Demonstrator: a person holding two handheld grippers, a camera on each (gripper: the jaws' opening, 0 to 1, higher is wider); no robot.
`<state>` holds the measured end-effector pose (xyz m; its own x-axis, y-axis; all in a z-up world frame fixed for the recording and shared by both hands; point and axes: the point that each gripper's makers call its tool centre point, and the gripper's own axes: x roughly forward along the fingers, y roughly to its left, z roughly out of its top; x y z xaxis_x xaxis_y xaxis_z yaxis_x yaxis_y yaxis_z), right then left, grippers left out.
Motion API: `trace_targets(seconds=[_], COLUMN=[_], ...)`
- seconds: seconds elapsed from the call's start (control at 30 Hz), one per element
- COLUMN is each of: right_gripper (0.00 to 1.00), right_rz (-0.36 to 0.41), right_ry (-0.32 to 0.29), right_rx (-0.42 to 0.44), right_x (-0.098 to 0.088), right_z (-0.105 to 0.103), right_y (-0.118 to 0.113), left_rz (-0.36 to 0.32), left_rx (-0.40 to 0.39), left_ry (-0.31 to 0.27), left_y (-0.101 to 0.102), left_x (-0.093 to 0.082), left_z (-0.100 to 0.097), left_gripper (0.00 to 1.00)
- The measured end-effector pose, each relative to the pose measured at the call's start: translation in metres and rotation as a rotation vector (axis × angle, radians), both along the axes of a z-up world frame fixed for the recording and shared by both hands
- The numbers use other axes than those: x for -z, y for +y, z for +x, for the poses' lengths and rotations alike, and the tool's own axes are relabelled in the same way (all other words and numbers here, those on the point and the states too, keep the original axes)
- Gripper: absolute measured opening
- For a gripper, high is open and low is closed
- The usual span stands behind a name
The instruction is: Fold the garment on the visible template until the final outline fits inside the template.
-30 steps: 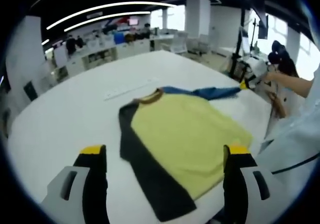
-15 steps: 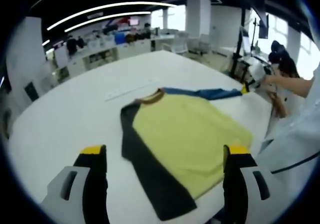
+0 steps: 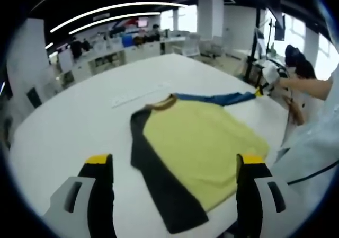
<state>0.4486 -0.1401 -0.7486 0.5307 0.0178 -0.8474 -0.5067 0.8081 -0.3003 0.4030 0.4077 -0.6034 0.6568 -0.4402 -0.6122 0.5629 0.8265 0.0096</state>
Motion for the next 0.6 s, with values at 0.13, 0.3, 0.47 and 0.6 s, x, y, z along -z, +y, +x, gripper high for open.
trace_targets(seconds=[0.13, 0.3, 0.47, 0.6], right_gripper=[0.2, 0.17, 0.17, 0.12], right_rz=[0.034, 0.058, 0.089, 0.062], right_ry=[0.024, -0.004, 0.007, 0.008], right_rx=[-0.013, 0.004, 0.028, 0.013], right_x=[0.003, -0.01, -0.016, -0.012], right_z=[-0.007, -0.001, 0.012, 0.026], right_y=[0.003, -0.006, -0.011, -0.011], left_rz=[-0.009, 0.003, 0.004, 0.006], left_rx=[0.014, 0.013, 0.012, 0.01], left_ry=[0.007, 0.019, 0.019, 0.022], left_y=[-0.004, -0.003, -0.004, -0.004], left_x=[0.001, 0.005, 0.004, 0.004], left_z=[-0.001, -0.001, 0.001, -0.001], left_gripper=[0.94, 0.94, 0.93, 0.93])
